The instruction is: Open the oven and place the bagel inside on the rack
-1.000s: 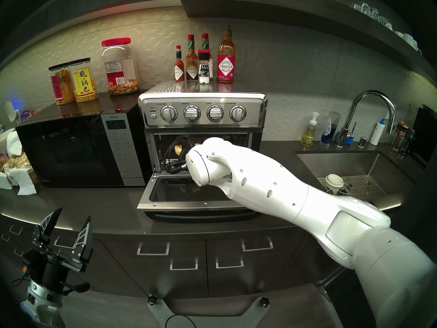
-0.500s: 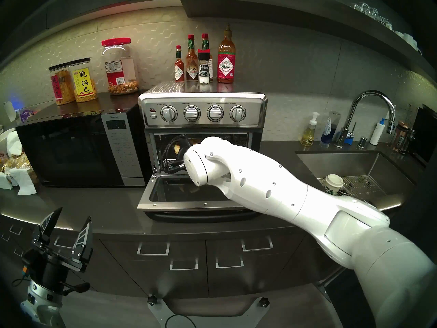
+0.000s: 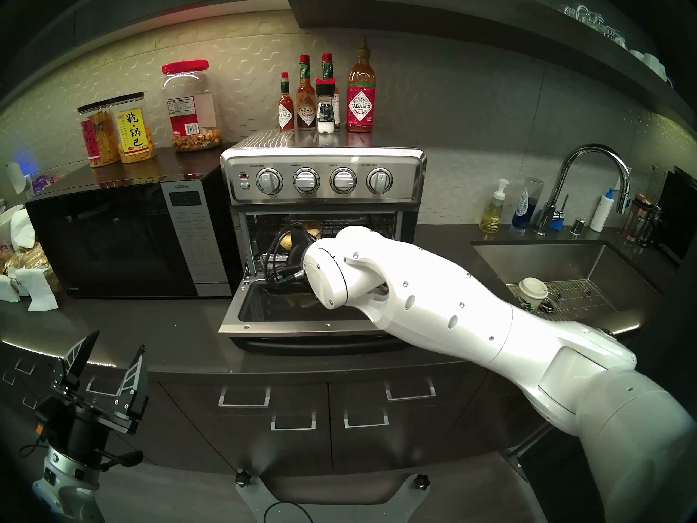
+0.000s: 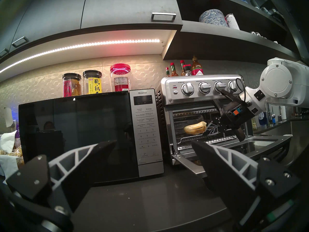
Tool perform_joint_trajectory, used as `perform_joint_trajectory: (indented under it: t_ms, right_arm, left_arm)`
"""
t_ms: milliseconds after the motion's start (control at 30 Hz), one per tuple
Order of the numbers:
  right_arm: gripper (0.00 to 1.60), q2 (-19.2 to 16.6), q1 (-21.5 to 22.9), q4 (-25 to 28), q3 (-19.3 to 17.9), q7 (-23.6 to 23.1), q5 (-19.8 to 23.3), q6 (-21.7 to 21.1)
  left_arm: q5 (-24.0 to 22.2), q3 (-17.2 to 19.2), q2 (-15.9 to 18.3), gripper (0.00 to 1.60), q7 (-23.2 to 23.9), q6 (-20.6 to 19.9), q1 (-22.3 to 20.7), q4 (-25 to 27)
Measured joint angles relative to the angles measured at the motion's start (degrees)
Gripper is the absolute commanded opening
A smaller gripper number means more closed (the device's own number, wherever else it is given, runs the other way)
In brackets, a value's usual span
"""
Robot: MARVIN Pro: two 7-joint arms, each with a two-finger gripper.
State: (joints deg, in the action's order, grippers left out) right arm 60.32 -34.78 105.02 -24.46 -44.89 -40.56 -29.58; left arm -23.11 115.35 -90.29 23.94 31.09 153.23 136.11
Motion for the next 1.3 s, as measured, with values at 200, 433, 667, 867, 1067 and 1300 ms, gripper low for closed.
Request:
perform_joint_trajectory:
  t_ms: [200, 433, 667, 867, 1067, 1300]
  right_arm:
    - [0.0, -3.78, -1.18, 5.01, -1.03, -0.01, 1.01, 0.84]
    - [0.0, -8.69, -3.41, 10.85, -3.54, -0.54, 1.48, 1.89]
    - [0.0, -13.58, -6.32, 15.33, -6.53, -0.85, 2.45, 3.59]
    - [0.0, -17.38, -8.27, 18.45, -8.6, -0.59, 4.23, 5.17]
    - [0.0, -21.16, -9.98, 21.61, -10.4, 0.3, 6.33, 6.35]
    - [0.0, -24.93, -12.79, 24.77, -12.04, 2.87, 8.57, 7.05]
  left_arm:
    - [0.0, 0.0, 0.0, 1.6, 0.0, 0.0, 0.0, 0.0]
    - [0.0, 0.0, 0.0, 1.6, 0.0, 0.0, -0.01, -0.02]
    - [-0.02, 0.0, 0.0, 1.6, 0.01, 0.0, -0.01, -0.02]
    - [-0.01, 0.0, 0.0, 1.6, 0.01, 0.0, 0.0, -0.02]
    - [-0.01, 0.0, -0.01, 1.6, 0.01, 0.0, 0.0, -0.01]
    - [-0.01, 0.0, -0.01, 1.6, 0.01, 0.0, 0.0, 0.0]
